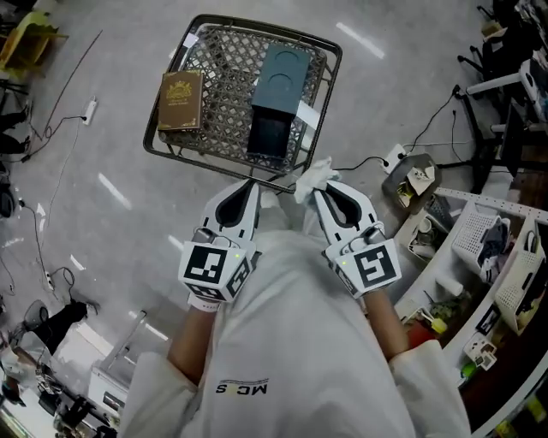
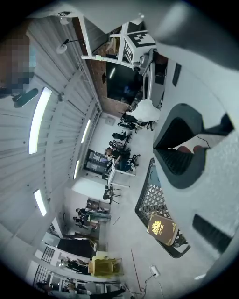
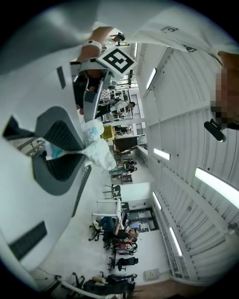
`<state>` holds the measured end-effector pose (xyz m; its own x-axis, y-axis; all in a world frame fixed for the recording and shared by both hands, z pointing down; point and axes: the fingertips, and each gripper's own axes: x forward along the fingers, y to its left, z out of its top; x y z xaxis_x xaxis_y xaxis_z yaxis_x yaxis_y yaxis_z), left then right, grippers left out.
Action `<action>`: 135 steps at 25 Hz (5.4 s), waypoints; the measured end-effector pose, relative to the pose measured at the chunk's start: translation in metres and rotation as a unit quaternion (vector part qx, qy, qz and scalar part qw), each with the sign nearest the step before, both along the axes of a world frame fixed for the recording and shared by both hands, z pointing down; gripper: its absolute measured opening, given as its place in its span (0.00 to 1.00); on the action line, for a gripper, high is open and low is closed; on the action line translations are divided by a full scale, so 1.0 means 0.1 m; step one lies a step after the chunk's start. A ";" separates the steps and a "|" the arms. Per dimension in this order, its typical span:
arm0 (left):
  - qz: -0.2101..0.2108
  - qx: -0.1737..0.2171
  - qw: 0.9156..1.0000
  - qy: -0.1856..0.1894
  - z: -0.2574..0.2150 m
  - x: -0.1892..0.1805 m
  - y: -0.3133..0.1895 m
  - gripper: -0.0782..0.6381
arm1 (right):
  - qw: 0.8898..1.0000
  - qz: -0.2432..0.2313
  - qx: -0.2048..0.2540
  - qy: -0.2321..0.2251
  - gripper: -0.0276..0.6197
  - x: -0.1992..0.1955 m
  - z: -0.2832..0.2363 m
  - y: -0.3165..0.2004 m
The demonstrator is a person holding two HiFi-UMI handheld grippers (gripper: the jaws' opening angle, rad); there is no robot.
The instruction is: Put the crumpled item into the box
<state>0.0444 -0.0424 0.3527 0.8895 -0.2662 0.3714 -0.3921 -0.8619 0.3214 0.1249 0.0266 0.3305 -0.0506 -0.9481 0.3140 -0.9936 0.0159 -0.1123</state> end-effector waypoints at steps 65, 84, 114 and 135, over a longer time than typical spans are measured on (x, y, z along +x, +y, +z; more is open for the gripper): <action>-0.143 -0.017 0.989 -0.040 0.51 -0.13 -0.54 0.14 | 0.922 -0.154 -0.349 0.061 0.12 0.27 3.76 -1.58; -0.135 -0.001 0.991 -0.020 0.39 -0.17 -0.51 0.14 | 0.942 -0.157 -0.286 0.077 0.15 0.17 3.18 -1.56; -0.146 0.056 0.987 0.024 -0.12 -0.29 -0.50 0.14 | 0.997 -0.067 0.019 0.019 0.14 0.32 -0.03 -1.10; -0.153 0.069 0.985 0.034 -0.27 -0.46 -0.47 0.14 | 0.996 -0.054 0.061 0.032 0.07 0.22 -0.33 -0.72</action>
<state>-0.0013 -0.0898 0.3256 0.7811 -0.5698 0.2554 -0.6223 -0.7439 0.2436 0.1464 -0.0459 0.2973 -0.1379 -0.9695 0.2028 -0.9904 0.1327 -0.0390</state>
